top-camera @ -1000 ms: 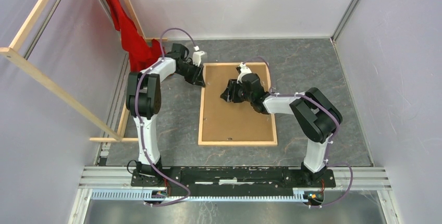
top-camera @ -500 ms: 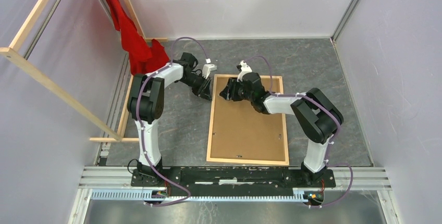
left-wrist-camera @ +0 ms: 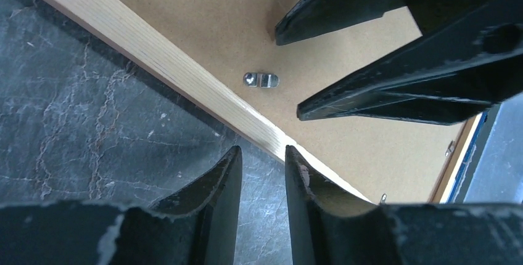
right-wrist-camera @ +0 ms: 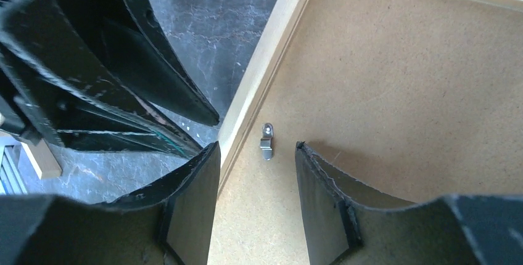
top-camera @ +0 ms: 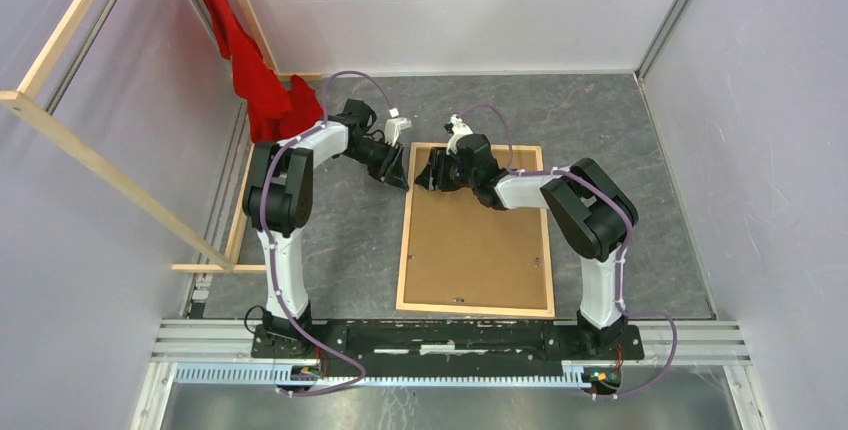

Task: Put the photo into the frame
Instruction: Adjust the photo frame at the center of the board, then install the photo frame at the center of the board.

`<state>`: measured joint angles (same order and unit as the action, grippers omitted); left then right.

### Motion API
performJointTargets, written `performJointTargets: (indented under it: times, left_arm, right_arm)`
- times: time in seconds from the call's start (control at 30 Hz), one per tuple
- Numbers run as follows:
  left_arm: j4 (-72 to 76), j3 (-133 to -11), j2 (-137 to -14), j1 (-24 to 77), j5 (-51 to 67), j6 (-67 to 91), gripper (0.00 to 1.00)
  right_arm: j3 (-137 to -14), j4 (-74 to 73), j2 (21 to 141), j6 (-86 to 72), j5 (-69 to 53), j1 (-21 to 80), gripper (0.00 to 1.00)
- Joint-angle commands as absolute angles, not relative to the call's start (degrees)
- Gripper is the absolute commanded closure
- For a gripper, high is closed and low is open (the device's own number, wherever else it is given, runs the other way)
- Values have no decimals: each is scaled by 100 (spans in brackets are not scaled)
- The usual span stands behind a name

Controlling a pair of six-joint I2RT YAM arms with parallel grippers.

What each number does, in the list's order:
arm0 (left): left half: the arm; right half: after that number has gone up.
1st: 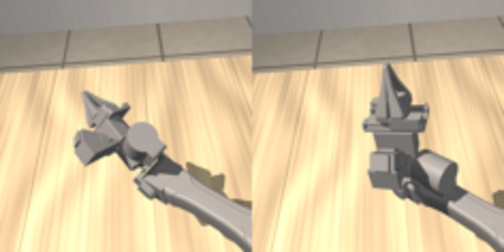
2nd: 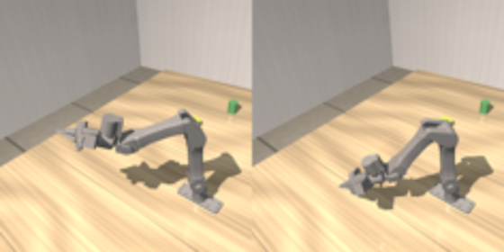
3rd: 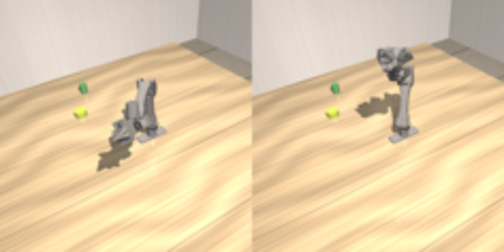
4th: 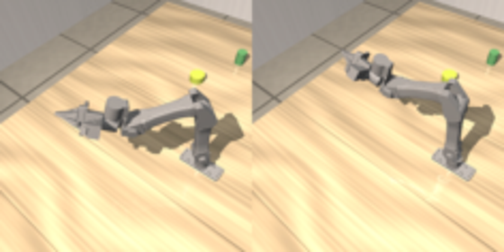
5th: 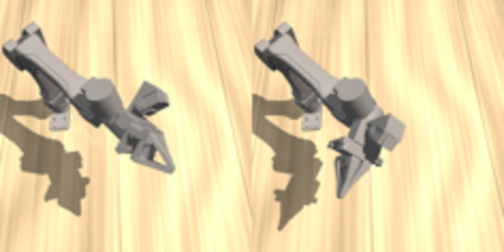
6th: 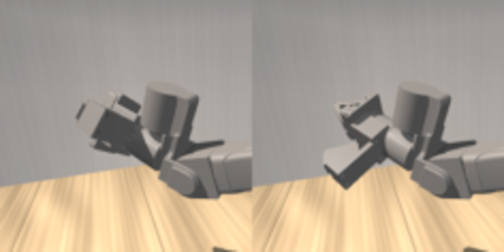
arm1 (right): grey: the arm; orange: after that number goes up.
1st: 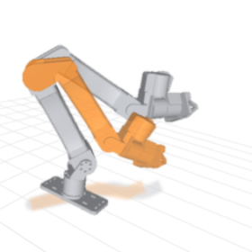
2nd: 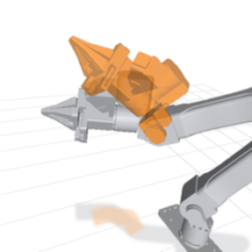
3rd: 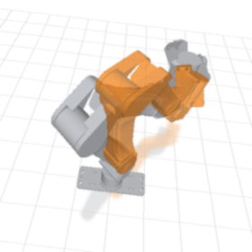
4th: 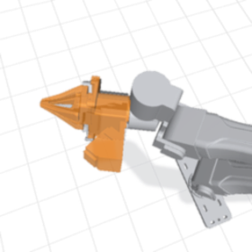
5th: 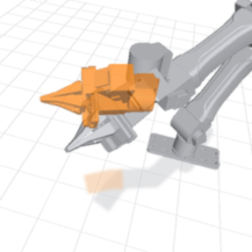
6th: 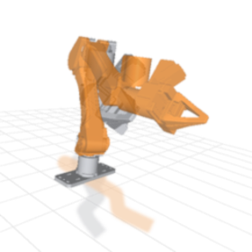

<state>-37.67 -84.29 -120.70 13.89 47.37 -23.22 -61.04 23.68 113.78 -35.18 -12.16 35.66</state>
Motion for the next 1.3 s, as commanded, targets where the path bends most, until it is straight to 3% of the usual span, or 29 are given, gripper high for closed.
performJointTargets:
  times: [0.0,0.8,1.27]
  left_arm:
    - [-3639,-8481,-12008,1397,5079,-2222,61]
    - [-3524,-8641,-12436,1435,4695,-1978,78]
    - [-3524,-8641,-12451,1450,4501,-1995,82]
  right_arm:
    - [-6339,2473,11515,-3393,-1523,3512,46]
    - [-6249,2786,11803,-3739,-1953,3562,49]
    - [-6067,3060,11753,-4036,-1987,3637,50]
